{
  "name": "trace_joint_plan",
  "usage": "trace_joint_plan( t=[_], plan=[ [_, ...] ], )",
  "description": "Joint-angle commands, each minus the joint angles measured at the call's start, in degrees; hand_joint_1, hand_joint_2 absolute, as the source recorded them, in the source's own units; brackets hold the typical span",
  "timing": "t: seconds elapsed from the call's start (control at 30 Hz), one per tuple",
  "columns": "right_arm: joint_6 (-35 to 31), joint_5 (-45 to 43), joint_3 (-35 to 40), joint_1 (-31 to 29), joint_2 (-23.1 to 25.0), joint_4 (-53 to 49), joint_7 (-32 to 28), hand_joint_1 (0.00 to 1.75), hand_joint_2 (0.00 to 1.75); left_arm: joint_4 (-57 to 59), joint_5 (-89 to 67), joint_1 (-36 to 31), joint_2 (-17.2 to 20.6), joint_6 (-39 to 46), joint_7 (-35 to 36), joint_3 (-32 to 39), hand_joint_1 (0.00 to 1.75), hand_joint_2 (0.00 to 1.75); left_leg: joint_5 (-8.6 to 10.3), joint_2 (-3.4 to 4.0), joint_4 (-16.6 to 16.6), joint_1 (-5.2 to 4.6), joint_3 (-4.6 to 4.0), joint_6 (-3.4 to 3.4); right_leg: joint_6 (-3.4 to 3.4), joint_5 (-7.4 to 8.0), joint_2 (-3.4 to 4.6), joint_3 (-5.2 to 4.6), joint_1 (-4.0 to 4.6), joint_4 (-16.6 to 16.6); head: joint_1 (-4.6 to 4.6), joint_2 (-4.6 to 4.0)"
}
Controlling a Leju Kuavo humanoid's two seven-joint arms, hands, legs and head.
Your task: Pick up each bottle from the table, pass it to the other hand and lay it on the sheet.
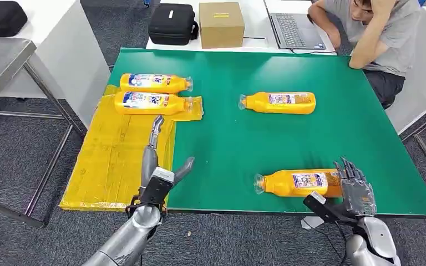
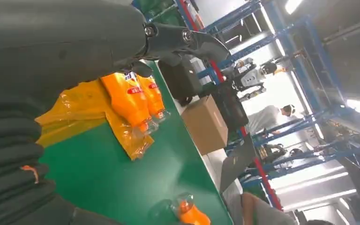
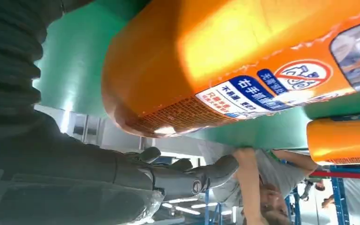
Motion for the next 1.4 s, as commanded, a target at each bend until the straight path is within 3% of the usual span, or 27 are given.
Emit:
trace_joint_plan(
  t=[0.03, 0.23, 0.63, 1.33, 1.37, 1.4],
  plan=[
    [0.7, -1.1, 2.1, -1.6, -1.5, 7.2, -1.5, 0.00, 1.75, 5.1, 0.5, -3.5, -0.3, -0.6, 0.2, -2.3, 0.00, 1.75, -0.16, -0.01, 0.0, 0.08, 0.35, -0.16, -0.15, -0.17, -0.09, 0.38, 0.09, 0.0, 0.00, 0.00],
    [-3.1, -2.4, 3.8, -2.4, -1.6, 7.6, -3.0, 0.00, 1.75, 6.5, 1.2, -4.9, -1.1, -0.2, 0.2, -3.2, 0.00, 1.75, -0.12, 0.01, 0.0, 0.07, 0.30, -0.14, -0.12, -0.12, -0.06, 0.33, 0.08, 0.0, 0.00, 0.00],
    [-3.1, -1.6, 5.6, -3.0, -1.5, 9.3, -2.5, 0.00, 1.75, 4.0, 2.2, -3.4, -0.1, 0.6, 0.2, -3.8, 0.00, 1.75, -0.10, 0.12, 0.0, 0.05, 0.33, -0.12, -0.11, -0.07, 0.04, 0.32, 0.06, 0.0, 0.00, 0.00],
    [1.0, -3.9, 5.7, -7.7, -2.6, 22.7, -2.7, 0.00, 1.75, 4.7, 3.3, -3.9, 0.2, 0.1, 0.2, -4.9, 0.00, 1.75, 0.01, 0.17, 0.0, 0.07, 0.72, -0.10, -0.25, 0.14, 0.06, 0.62, 0.10, -0.1, 0.00, 0.00],
    [1.3, -4.2, 5.4, -7.5, -2.9, 23.7, -3.0, 0.03, 1.75, 4.6, 3.3, -3.9, 0.1, 0.0, 0.2, -5.1, 0.00, 1.75, 0.01, 0.16, 0.0, 0.08, 0.75, -0.13, -0.27, 0.14, 0.04, 0.68, 0.11, -0.2, 0.00, 0.00],
    [2.0, -4.7, 5.0, -7.8, -3.2, 25.0, -2.9, 1.08, 1.75, 4.7, 3.3, -3.9, 0.1, -0.2, 0.2, -5.3, 0.00, 1.75, 0.01, 0.20, 0.0, 0.06, 0.84, -0.06, -0.23, 0.15, 0.11, 0.75, 0.09, -0.2, 0.02, 0.00]
  ],
)
